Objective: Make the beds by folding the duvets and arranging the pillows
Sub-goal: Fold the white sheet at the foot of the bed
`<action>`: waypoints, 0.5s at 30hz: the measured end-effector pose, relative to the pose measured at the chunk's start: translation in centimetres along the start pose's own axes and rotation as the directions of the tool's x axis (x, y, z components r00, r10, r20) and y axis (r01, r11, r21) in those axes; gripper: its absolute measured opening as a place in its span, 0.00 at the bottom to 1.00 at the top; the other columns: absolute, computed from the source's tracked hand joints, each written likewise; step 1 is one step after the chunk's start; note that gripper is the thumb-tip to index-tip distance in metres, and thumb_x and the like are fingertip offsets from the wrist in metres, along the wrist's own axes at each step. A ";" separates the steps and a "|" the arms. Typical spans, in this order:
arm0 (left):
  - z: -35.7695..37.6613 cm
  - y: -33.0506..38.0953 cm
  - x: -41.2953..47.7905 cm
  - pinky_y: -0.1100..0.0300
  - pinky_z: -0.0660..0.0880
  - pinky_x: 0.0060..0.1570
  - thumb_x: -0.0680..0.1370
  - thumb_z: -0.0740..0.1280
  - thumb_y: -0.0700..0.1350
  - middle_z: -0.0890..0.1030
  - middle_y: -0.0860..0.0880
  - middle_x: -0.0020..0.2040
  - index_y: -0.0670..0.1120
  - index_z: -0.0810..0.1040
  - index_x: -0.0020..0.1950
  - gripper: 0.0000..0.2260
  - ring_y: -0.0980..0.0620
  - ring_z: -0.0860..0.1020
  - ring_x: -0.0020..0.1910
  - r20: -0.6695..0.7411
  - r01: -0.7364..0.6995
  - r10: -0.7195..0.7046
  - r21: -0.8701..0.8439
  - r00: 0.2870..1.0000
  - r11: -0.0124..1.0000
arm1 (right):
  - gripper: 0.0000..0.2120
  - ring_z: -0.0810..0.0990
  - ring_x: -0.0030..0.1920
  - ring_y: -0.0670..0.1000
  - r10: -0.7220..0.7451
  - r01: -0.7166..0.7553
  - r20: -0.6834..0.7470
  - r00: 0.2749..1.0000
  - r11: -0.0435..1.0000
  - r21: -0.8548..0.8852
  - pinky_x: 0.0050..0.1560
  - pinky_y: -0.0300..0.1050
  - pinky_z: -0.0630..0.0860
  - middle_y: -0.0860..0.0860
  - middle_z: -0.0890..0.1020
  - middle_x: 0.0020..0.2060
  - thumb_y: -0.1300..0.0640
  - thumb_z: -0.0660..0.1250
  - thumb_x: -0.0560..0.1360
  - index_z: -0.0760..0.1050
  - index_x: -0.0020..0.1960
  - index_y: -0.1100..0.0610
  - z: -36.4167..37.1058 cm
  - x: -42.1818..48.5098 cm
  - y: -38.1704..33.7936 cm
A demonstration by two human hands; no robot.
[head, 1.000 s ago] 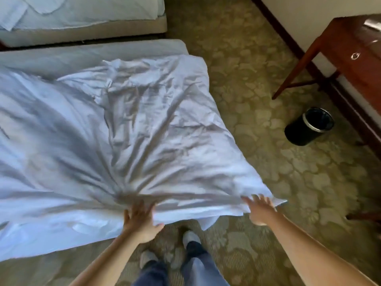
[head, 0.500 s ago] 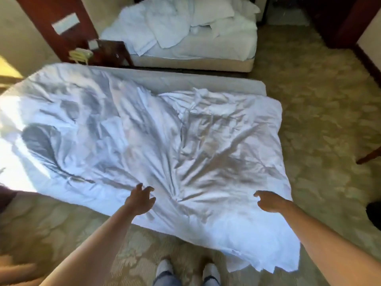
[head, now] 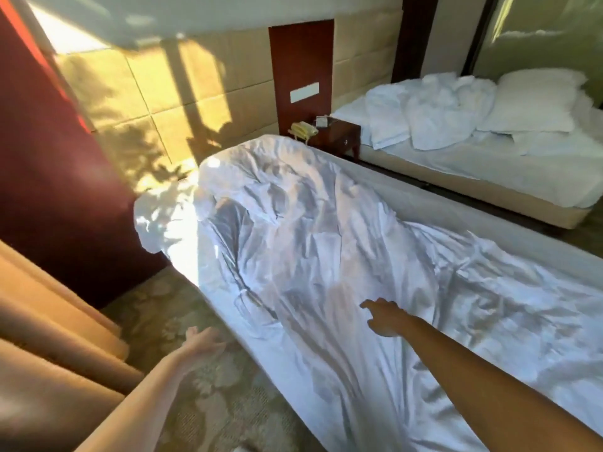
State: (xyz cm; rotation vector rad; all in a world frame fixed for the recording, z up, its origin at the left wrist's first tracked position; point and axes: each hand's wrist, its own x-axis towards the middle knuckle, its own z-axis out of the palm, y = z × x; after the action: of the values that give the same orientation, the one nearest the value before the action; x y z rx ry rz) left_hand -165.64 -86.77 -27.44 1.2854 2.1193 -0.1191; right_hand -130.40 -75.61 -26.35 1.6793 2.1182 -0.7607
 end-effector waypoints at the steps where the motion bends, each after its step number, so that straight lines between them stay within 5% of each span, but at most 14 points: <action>1: -1.4 -1.7 1.4 0.52 0.58 0.72 0.82 0.57 0.47 0.55 0.41 0.74 0.46 0.64 0.71 0.18 0.40 0.52 0.75 -0.011 0.023 -0.023 -0.022 1.000 0.999 | 0.25 0.61 0.71 0.59 -0.006 0.006 -0.006 1.000 1.000 -0.012 0.68 0.49 0.62 0.56 0.60 0.72 0.55 0.54 0.80 0.54 0.76 0.49 -0.9 1.5 -1.8; 5: -9.2 -6.8 6.3 0.57 0.69 0.62 0.82 0.57 0.50 0.57 0.41 0.73 0.49 0.63 0.72 0.19 0.46 0.66 0.65 -0.070 0.044 -0.053 -0.130 0.996 0.990 | 0.24 0.62 0.70 0.59 0.042 -0.041 -0.044 0.998 0.999 0.017 0.68 0.49 0.63 0.56 0.61 0.71 0.56 0.53 0.80 0.54 0.75 0.48 -4.0 7.4 -8.5; 9: -17.2 -10.7 11.3 0.53 0.64 0.68 0.82 0.57 0.52 0.58 0.42 0.74 0.50 0.63 0.72 0.19 0.43 0.64 0.71 -0.089 0.018 -0.036 -0.200 0.995 0.980 | 0.25 0.64 0.69 0.59 0.087 -0.081 -0.082 0.993 0.994 0.077 0.68 0.48 0.63 0.57 0.62 0.70 0.59 0.53 0.79 0.54 0.75 0.50 -7.0 12.1 -14.7; 15: -23.3 -13.9 18.5 0.59 0.68 0.60 0.82 0.57 0.46 0.69 0.46 0.69 0.45 0.64 0.72 0.18 0.48 0.70 0.66 -0.041 0.011 -0.023 -0.284 0.999 0.959 | 0.28 0.69 0.66 0.60 0.032 -0.030 -0.019 0.999 0.993 0.114 0.62 0.43 0.67 0.62 0.62 0.69 0.57 0.60 0.79 0.53 0.75 0.52 -8.3 18.0 -23.1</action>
State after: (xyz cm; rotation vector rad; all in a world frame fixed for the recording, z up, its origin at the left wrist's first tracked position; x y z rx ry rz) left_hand -193.93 -70.68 -23.02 1.1084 2.0943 0.2020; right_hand -156.67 -60.26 -25.18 1.7805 2.0932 -0.8732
